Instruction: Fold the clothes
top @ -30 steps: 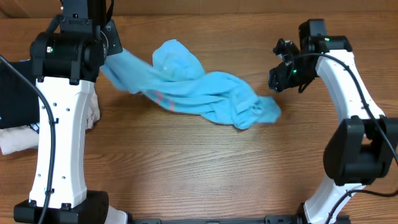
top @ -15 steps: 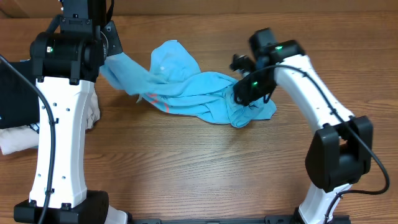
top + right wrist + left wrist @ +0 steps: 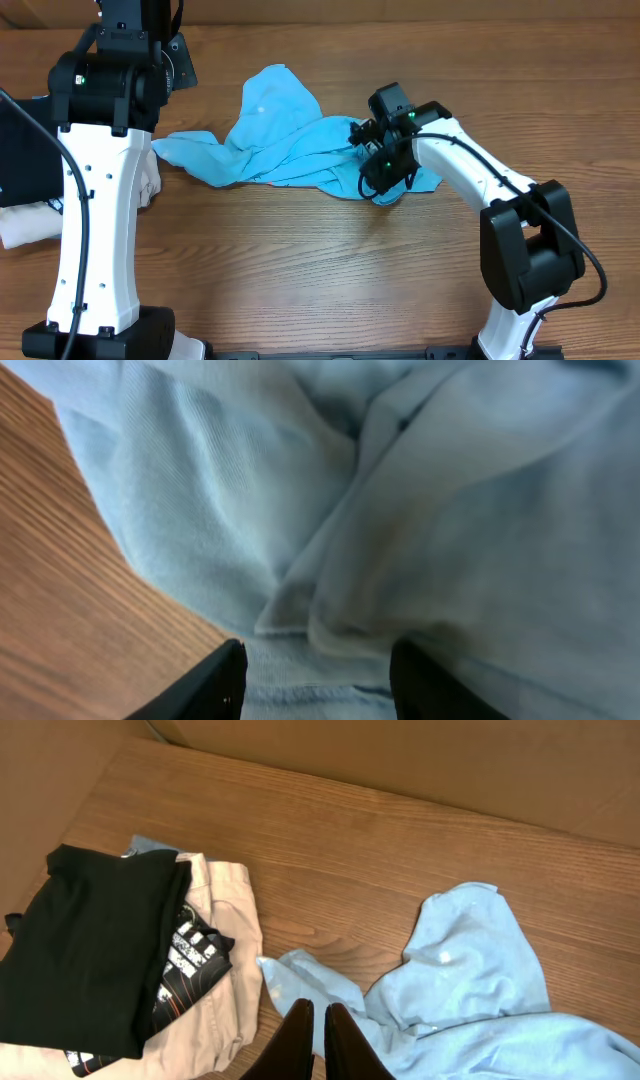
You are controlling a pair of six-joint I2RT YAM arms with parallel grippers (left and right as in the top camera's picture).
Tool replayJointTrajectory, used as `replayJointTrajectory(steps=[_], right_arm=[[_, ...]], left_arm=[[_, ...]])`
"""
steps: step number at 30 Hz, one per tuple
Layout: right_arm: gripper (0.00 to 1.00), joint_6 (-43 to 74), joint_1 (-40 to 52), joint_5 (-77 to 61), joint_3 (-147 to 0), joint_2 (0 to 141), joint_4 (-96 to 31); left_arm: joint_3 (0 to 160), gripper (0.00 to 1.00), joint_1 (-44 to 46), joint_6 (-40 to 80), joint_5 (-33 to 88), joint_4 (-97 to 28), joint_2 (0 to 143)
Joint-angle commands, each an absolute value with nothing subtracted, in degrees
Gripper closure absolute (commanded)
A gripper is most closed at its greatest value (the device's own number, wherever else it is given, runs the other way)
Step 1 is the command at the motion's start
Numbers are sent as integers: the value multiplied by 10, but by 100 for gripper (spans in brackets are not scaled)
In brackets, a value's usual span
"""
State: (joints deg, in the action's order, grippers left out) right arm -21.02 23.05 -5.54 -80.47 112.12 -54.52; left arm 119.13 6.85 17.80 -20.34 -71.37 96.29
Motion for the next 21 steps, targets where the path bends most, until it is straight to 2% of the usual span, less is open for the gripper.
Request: replayJointTrajectory(steps=[1,7,9,13,15,18,19,21], right_arm=[[51,-211,233,-51,-794,1109,-526],[52,-210,233,-19,-794,1109,-497],[55,-210,233,-20,-794,1109,-495],[79,-210,233,-20,-794,1110,-496],[87,-210,233,-20,-794,1110,-497],[92,-210,233,-20,-794,1111,-497],[96,-210,233,-20,-794,1112,-497],[96,-209,233,-20,-792,1112,-498]], left_arm=[[1192,90,64,174,-192,-714,959],[1192,90,64,174,-181,-716,963],[1192,90,64,173,-181,-718,964],[1192,90,64,174,-181,-718,967],[1192,90,64,173,-181,-719,967],[1192,89,64,173,-181,-720,967],[1192,89,64,173,-181,-720,967],[1192,89,64,173,-181,-721,967]])
